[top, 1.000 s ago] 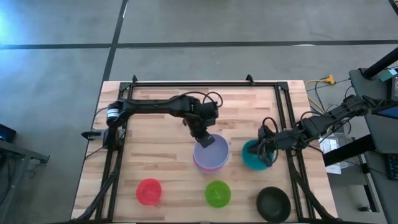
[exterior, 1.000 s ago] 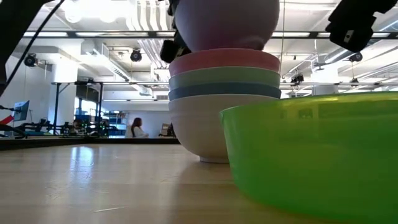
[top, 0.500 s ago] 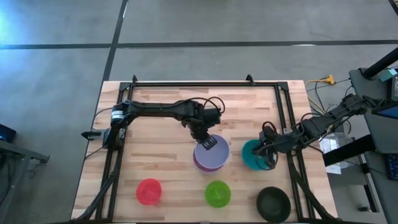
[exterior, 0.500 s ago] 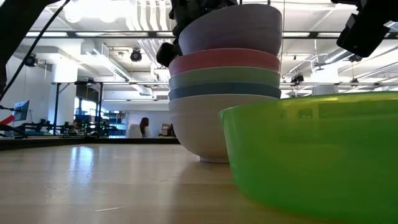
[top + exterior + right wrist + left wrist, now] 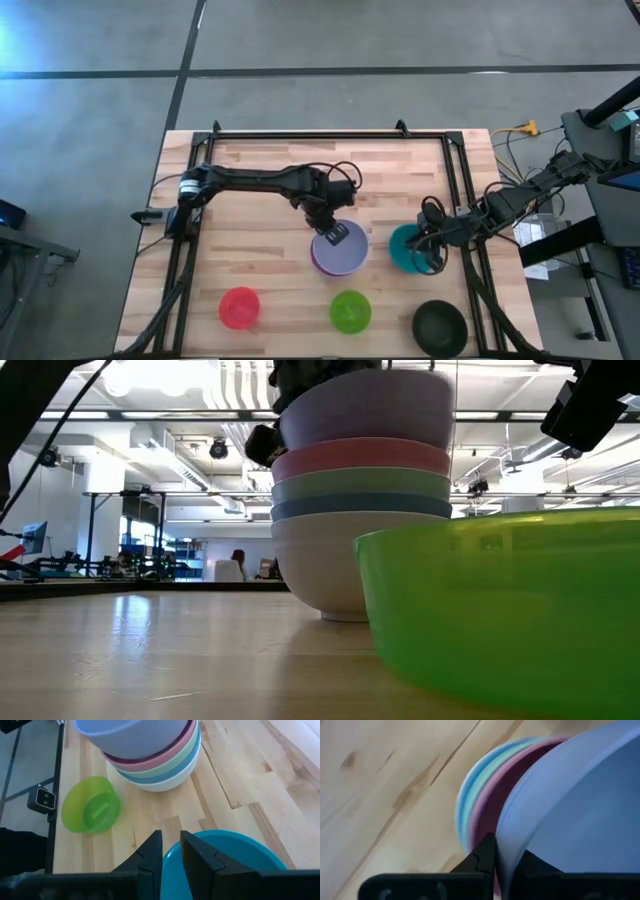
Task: Nest bowls inside each other
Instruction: Stack the purple bowl on top of the pink bowl
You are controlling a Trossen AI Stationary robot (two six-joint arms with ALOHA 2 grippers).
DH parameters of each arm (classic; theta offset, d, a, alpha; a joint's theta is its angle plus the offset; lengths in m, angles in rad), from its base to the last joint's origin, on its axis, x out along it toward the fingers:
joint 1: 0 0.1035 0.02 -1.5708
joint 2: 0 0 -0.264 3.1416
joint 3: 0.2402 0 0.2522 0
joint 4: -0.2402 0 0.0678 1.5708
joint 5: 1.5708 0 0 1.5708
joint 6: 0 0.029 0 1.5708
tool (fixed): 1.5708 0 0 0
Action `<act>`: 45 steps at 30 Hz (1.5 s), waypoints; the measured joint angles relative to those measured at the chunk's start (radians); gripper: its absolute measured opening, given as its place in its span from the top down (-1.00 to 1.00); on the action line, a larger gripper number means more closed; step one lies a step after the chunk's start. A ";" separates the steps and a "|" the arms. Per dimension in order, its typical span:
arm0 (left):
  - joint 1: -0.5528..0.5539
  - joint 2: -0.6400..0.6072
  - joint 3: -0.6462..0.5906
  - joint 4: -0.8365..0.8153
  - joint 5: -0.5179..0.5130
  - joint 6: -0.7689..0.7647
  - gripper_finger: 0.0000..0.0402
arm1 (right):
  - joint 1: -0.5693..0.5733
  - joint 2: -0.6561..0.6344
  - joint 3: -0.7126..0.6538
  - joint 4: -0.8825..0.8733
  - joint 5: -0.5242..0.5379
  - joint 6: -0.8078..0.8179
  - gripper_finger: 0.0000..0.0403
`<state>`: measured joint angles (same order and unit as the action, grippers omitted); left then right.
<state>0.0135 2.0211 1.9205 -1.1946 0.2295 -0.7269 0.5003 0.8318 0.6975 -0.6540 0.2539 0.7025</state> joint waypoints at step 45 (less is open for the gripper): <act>-0.004 0.042 0.042 -0.035 0.000 0.079 -0.04 | 0.043 0.000 0.000 0.008 0.001 0.057 0.68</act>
<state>0.0091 2.0636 1.9626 -1.2293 0.2297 -0.6483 0.5438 0.8318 0.6971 -0.6460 0.2544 0.7599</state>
